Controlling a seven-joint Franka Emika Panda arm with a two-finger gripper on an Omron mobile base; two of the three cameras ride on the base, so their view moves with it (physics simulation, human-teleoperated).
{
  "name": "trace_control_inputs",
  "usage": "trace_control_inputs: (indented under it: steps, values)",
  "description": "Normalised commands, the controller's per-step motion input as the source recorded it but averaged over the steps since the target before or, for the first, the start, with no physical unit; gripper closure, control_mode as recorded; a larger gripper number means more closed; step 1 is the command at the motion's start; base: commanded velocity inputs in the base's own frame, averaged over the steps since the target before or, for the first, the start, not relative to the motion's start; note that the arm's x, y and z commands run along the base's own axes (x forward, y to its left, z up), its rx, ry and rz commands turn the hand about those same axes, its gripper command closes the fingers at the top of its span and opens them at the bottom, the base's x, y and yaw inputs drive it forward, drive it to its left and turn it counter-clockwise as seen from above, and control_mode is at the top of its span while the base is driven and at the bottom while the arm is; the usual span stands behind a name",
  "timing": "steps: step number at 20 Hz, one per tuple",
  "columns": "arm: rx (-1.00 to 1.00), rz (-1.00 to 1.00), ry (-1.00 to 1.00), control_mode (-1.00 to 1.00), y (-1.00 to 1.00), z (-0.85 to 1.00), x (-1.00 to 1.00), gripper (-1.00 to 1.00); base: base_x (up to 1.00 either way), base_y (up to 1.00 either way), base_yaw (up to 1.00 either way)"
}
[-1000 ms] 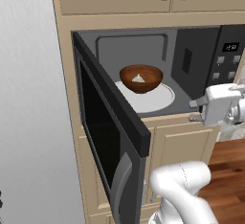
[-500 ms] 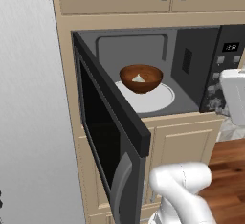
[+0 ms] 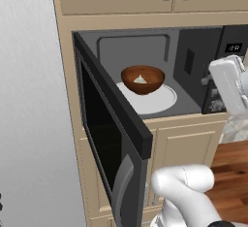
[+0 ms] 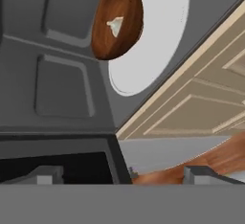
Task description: The microwave is finished heating the shrimp and garlic. Take the bowl containing the food and place it on the dining counter.
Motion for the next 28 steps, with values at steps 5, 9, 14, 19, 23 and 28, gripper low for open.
trace_control_inputs:
  steps: [5,9,14,19,23,28]
  values:
    - [0.02,-0.17,0.02,-1.0,0.0,-0.46,1.0,-1.0,0.0,0.0,0.0]
    - [0.03,-0.17,0.08,-1.0,0.06,-0.18,1.0,-1.0,0.0,0.0,0.0]
    - [0.03,-0.15,0.21,-1.0,0.05,0.0,0.97,-1.0,0.0,0.0,0.0]
    - [0.0,-0.06,0.19,-1.0,0.0,-0.03,0.46,-1.0,0.0,0.0,0.0]
    - [0.0,-0.07,0.12,-1.0,0.02,-0.22,0.51,-1.0,0.0,0.0,0.0]
    - [0.0,-0.09,0.11,-1.0,0.11,-0.32,0.71,-1.0,0.0,0.0,0.0]
